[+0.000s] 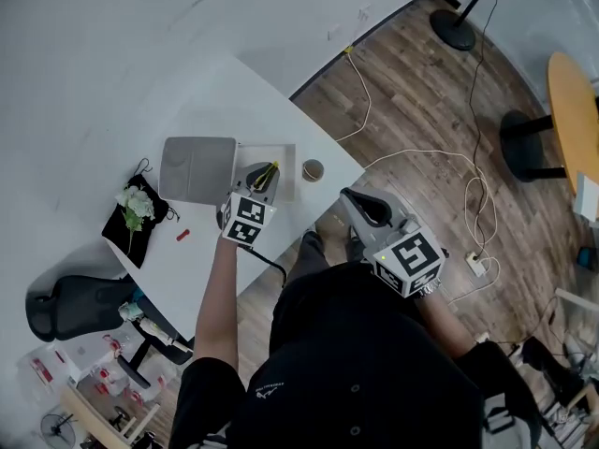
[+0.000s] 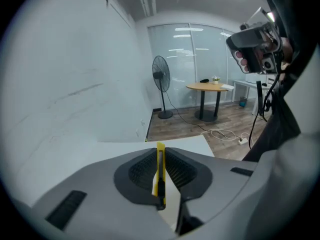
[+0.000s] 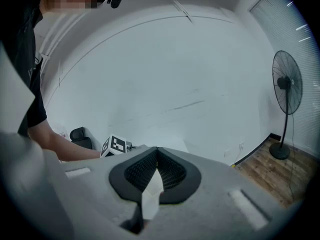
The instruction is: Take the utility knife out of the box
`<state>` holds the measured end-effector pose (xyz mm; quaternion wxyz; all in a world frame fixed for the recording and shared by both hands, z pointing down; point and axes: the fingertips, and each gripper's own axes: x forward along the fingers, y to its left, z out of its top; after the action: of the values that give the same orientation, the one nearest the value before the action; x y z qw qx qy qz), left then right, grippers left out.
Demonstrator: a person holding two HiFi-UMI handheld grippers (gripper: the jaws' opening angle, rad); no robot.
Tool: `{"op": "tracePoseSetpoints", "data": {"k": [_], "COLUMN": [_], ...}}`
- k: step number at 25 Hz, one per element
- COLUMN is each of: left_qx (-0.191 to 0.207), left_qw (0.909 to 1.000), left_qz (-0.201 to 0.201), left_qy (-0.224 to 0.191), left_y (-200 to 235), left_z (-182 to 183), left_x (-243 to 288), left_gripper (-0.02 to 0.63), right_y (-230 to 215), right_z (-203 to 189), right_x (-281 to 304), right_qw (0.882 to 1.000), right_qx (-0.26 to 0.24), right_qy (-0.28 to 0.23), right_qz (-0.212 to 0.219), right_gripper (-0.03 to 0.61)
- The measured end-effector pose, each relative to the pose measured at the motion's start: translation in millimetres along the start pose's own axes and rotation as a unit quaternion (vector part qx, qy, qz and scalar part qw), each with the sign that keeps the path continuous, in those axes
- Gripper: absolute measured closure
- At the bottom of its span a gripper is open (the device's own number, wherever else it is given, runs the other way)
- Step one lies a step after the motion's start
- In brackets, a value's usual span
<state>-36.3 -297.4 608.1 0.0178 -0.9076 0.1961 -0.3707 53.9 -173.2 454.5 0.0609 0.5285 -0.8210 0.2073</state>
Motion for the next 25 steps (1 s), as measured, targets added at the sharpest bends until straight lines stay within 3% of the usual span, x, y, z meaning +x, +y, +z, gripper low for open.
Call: {"op": "tracePoseSetpoints", "data": {"k": [6, 11, 25], "left_qx": [-0.046, -0.060, -0.140], "left_qw": [0.9958, 0.9885, 0.9530], "left_qz": [0.056, 0.093, 0.179], "left_qy": [-0.057, -0.103, -0.201], "left_y": [-5, -21, -71], "left_z": [38, 73, 130], "left_x": [-25, -46, -109], "left_gripper": [0.565, 0.565, 0.565], "right_y": [-2, -10, -27], "right_z": [1, -1, -2], "right_x": [-10, -22, -54], "right_qw": [0.999, 0.999, 0.994], "right_qx": [-0.013, -0.016, -0.042], "right_qy": [0.001, 0.004, 0.004], "right_qz": [0.030, 0.047, 0.099], "right_gripper": [0.574, 0.574, 0.574]}}
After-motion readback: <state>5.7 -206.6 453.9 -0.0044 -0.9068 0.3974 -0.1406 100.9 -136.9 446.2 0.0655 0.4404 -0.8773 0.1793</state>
